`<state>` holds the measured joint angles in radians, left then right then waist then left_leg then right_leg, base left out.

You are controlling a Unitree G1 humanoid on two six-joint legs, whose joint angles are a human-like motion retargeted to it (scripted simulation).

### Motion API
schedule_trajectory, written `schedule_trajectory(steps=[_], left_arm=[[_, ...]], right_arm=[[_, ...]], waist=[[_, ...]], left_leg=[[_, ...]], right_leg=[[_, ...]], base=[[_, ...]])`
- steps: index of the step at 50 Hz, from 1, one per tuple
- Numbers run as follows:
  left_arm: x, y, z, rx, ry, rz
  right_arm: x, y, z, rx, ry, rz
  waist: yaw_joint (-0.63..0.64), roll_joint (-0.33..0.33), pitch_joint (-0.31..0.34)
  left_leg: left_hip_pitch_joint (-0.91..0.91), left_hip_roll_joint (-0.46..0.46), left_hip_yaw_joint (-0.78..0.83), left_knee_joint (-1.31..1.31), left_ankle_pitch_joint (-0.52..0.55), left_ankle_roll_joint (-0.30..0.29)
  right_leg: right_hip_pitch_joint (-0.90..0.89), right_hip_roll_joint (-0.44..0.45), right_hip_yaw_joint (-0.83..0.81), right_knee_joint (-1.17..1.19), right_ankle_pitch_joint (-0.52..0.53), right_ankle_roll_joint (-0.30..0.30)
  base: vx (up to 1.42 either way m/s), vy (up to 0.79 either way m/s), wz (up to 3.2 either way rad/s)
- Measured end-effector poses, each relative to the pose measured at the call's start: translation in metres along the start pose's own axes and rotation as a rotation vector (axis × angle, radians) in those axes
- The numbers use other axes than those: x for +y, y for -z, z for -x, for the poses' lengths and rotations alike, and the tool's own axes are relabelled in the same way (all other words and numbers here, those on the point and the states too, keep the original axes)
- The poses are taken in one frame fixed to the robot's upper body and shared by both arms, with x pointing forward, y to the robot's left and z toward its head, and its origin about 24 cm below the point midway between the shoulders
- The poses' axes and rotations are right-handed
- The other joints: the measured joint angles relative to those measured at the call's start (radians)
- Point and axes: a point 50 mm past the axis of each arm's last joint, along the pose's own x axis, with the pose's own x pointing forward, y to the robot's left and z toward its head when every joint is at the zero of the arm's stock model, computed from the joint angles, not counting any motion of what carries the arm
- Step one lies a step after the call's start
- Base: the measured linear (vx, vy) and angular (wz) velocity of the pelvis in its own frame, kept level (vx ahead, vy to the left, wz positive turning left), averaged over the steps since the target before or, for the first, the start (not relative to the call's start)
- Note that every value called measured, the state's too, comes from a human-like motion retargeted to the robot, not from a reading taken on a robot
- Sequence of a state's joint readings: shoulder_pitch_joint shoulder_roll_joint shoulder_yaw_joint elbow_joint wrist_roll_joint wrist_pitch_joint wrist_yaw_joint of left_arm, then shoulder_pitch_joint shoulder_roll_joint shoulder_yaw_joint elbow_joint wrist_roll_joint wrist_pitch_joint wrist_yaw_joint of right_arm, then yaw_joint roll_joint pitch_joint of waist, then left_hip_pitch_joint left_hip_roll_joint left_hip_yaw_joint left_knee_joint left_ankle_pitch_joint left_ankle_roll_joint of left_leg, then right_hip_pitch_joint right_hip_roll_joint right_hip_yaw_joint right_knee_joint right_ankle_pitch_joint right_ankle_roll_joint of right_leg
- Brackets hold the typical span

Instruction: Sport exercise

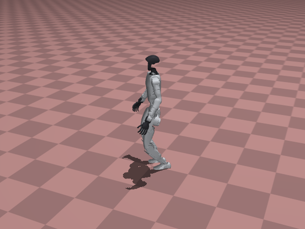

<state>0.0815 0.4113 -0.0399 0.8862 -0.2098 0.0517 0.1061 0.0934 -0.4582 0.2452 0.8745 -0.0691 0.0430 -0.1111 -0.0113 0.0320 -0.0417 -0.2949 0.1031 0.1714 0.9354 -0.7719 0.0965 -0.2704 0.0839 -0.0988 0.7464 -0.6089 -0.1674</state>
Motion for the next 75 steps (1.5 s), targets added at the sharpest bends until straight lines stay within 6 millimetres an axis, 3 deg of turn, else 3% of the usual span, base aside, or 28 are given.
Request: schedule_trajectory(steps=[3,10,28,36,46,53,60,62,70,75], left_arm=[[-0.010,0.007,-0.003,0.058,0.029,-0.049],[-0.034,0.013,-0.005,0.115,0.120,-0.136],[-0.070,0.014,-0.002,0.128,0.189,-0.218],[-0.058,0.005,-0.007,0.129,0.139,-0.195],[-0.047,0.006,-0.010,0.170,0.078,-0.137],[-0.040,0.006,-0.011,0.202,0.054,-0.121],[-0.032,-0.004,-0.014,0.181,0.013,-0.047],[-0.031,-0.018,-0.017,0.139,0.000,-0.005],[-0.041,-0.058,-0.020,-0.016,0.010,0.098],[-0.046,-0.066,-0.019,-0.063,0.036,0.079]], right_arm=[[0.008,0.002,-0.004,0.044,-0.019,0.008],[0.014,-0.003,-0.009,0.065,-0.042,-0.036],[-0.011,-0.010,-0.014,0.056,0.043,-0.013],[0.007,-0.011,-0.013,0.057,-0.019,0.019],[0.012,0.001,-0.012,0.121,-0.071,0.065],[0.014,0.002,-0.013,0.143,-0.094,0.061],[0.013,-0.009,-0.015,0.108,-0.070,0.020],[0.008,-0.018,-0.017,0.079,-0.048,0.005],[-0.006,-0.043,-0.020,-0.019,0.018,-0.003],[-0.013,-0.048,-0.021,-0.040,0.033,-0.013]], waist=[[0.000,0.018,0.035],[0.007,0.043,0.046],[-0.012,0.081,0.039],[-0.022,0.086,0.041],[-0.063,0.042,0.064],[-0.098,0.006,0.061],[-0.095,-0.012,0.036],[-0.077,0.001,0.031],[-0.032,-0.007,0.013],[-0.007,0.013,0.020]], left_leg=[[-0.025,0.037,-0.008,0.089,-0.039,-0.010],[-0.033,0.063,-0.016,0.015,-0.013,-0.006],[-0.012,0.012,-0.028,-0.208,0.032,-0.025],[-0.014,-0.033,-0.007,-0.264,0.034,-0.003],[-0.012,-0.148,0.019,-0.353,0.067,0.046],[-0.012,-0.216,0.026,-0.434,0.109,0.072],[0.007,-0.235,0.005,-0.515,0.174,0.063],[0.018,-0.211,-0.007,-0.540,0.189,0.055],[-0.020,-0.170,-0.014,-0.449,0.162,0.020],[-0.049,-0.121,-0.025,-0.361,0.128,0.002]], right_leg=[[-0.007,0.012,-0.026,0.043,-0.052,-0.010],[0.033,0.031,-0.030,-0.098,0.007,-0.016],[0.020,0.005,0.004,-0.189,0.091,0.038],[-0.028,-0.035,0.028,-0.157,0.095,0.062],[-0.165,-0.146,0.061,0.047,0.069,0.097],[-0.266,-0.246,0.016,0.210,0.013,0.062],[-0.236,-0.212,0.018,0.125,0.020,0.083],[-0.194,-0.174,0.007,0.036,0.044,0.077],[-0.143,-0.138,-0.010,-0.054,0.040,0.058],[-0.107,-0.095,-0.030,-0.104,0.056,0.046]], base=[[-0.10,-0.05,0.05],[-0.07,-0.02,-0.08],[-0.02,0.07,-0.12],[-0.02,0.16,-0.11],[-0.06,0.16,0.03],[-0.05,0.05,0.12],[0.01,-0.04,0.09],[0.04,-0.09,-0.08],[0.02,-0.10,-0.03],[0.01,-0.08,-0.04]])
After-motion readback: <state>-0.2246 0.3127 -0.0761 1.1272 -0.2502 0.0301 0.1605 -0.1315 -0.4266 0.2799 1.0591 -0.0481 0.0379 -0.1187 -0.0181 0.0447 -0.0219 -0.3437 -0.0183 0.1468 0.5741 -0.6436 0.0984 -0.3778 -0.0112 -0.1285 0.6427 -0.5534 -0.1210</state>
